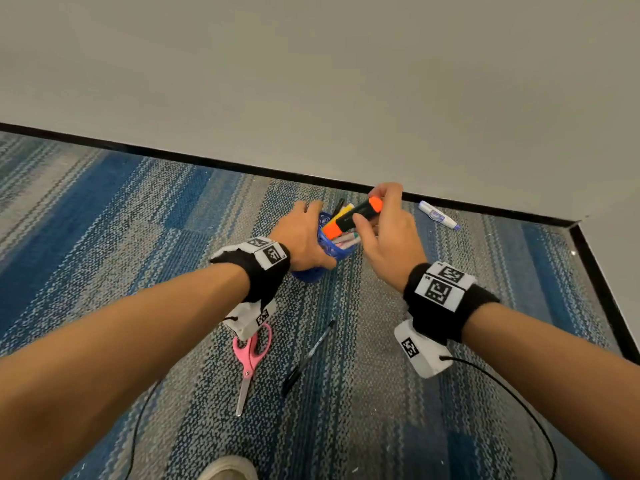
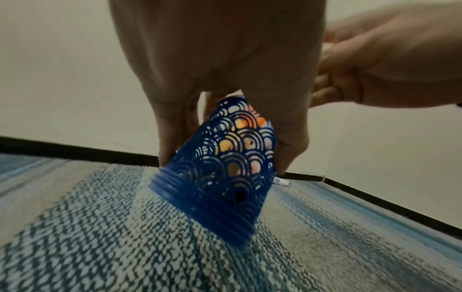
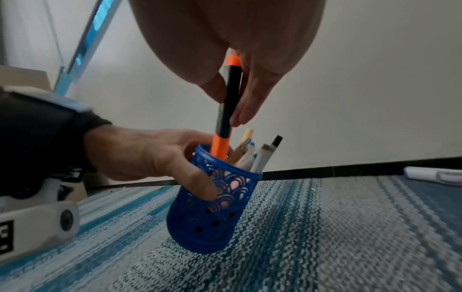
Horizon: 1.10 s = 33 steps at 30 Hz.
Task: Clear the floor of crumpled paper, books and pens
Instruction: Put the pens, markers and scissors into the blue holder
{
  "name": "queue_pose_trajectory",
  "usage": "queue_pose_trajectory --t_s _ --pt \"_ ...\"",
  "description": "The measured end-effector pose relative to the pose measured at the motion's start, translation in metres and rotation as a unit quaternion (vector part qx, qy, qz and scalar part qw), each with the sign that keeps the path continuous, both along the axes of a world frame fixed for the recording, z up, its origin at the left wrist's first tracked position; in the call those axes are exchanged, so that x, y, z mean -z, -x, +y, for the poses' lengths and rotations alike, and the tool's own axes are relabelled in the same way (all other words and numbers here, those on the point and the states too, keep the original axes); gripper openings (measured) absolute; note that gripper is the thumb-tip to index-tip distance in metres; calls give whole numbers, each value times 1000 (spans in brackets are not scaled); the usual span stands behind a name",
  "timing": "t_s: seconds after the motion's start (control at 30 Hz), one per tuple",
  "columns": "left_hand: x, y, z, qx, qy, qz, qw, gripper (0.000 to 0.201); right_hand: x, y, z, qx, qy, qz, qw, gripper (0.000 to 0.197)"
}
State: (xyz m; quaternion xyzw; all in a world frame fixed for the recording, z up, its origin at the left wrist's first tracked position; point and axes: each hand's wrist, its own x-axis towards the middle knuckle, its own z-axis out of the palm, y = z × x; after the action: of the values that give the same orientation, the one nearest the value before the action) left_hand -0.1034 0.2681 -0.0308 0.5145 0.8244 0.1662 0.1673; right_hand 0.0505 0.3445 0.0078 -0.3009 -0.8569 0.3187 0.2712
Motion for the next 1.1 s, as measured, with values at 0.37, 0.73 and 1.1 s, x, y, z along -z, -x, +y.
queue_pose_trajectory --t_s 0.37,0.73,1.1 --pt "-3 14 -48 -24 81 -17 996 93 40 -31 -38 -240 -216 -159 933 20" --pt "11 45 -138 -66 88 -23 994 96 81 -21 -85 -439 -206 -338 807 21" --pt "20 44 -157 -81 103 -13 991 96 30 69 -89 -364 -289 -130 876 21"
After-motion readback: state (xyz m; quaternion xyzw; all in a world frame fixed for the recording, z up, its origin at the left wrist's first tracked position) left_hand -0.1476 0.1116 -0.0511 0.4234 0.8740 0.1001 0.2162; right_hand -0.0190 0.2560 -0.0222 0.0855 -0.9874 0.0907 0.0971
